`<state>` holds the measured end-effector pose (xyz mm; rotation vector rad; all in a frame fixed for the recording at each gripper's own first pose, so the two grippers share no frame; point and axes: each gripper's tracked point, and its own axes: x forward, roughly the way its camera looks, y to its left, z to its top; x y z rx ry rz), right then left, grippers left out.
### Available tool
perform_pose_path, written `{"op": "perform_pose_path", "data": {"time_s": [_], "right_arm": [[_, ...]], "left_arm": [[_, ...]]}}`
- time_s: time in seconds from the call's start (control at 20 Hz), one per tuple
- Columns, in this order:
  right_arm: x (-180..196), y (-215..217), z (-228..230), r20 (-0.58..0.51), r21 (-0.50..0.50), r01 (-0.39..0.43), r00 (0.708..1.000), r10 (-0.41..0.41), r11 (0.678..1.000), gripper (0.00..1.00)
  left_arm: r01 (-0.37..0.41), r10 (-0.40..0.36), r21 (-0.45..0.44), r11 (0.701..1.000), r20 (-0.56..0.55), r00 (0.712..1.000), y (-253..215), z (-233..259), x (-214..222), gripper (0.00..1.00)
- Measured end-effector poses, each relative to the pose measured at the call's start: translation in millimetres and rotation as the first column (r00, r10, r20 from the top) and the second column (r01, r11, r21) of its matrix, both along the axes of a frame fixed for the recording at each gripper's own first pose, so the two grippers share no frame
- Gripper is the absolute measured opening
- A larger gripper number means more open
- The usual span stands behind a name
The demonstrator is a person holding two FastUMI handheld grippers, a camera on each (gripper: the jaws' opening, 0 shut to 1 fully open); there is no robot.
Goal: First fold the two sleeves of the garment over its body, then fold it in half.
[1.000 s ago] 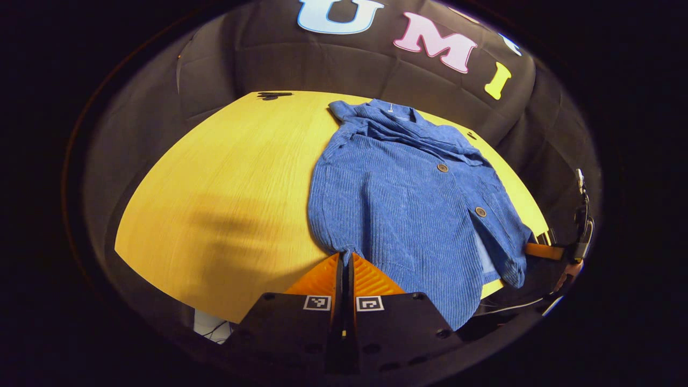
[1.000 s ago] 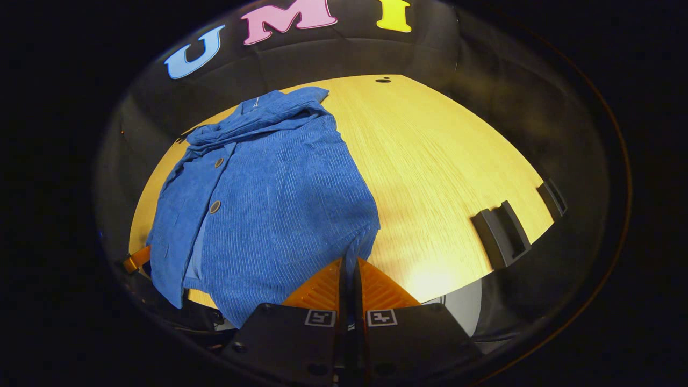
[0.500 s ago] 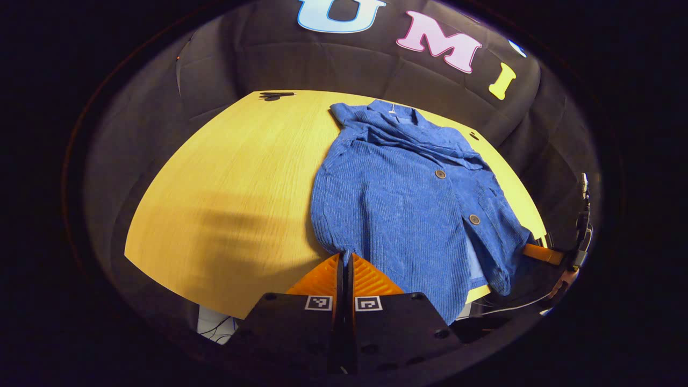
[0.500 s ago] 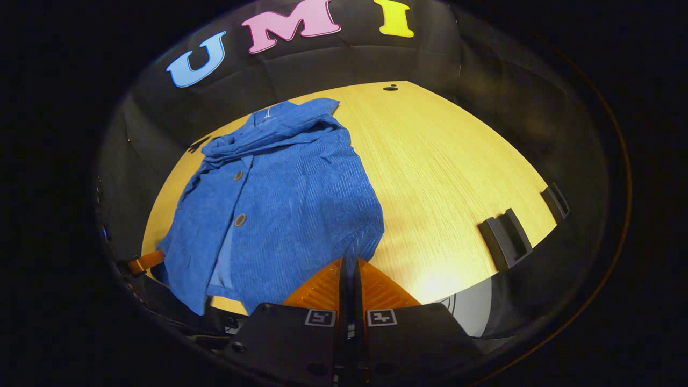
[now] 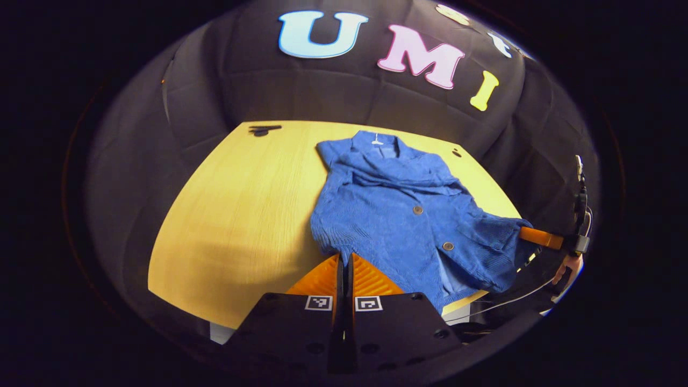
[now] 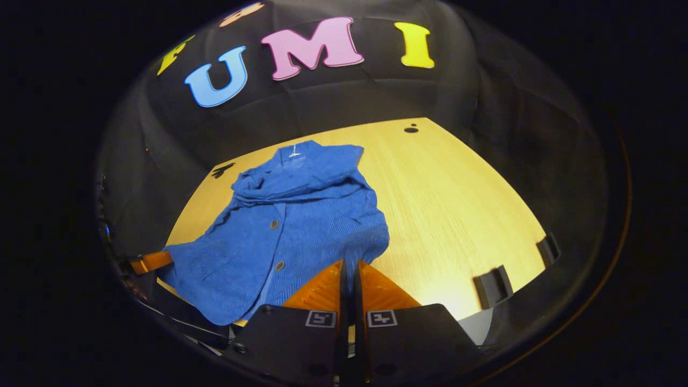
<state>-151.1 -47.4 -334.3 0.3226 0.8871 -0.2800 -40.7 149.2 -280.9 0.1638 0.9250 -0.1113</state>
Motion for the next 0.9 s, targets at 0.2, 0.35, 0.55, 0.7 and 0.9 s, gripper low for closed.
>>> {"op": "perform_pose_path", "data": {"time_s": [0.2, 0.35, 0.55, 0.7, 0.9], "right_arm": [[39, 9, 34, 0.067, 0.001, -0.046, 0.997, 0.046, 0.999, 0.07], [82, 9, 57, 0.120, 0.024, -0.059, 0.991, 0.056, 0.998, 0.07], [146, 6, 66, 0.160, 0.023, -0.133, 0.979, 0.128, 0.991, 0.06], [191, 2, 55, 0.174, 0.051, -0.177, 0.971, 0.166, 0.983, 0.06], [254, -15, 41, 0.208, 0.108, -0.192, 0.964, 0.166, 0.976, 0.06]], "left_arm": [[0.071, -0.070, -0.027, 0.997, 0.036, 0.997, -24, 34, 24, 0.00], [0.092, -0.091, -0.059, 0.994, 0.019, 0.996, -35, 48, 45, 0.00], [0.122, -0.121, -0.016, 0.992, 0.045, 0.992, -41, 63, 97, 0.00], [0.120, -0.122, 0.021, 0.993, 0.100, 0.987, -57, 71, 140, 0.00], [0.055, -0.061, 0.057, 0.997, 0.127, 0.990, -66, 63, 196, 0.00]]}}
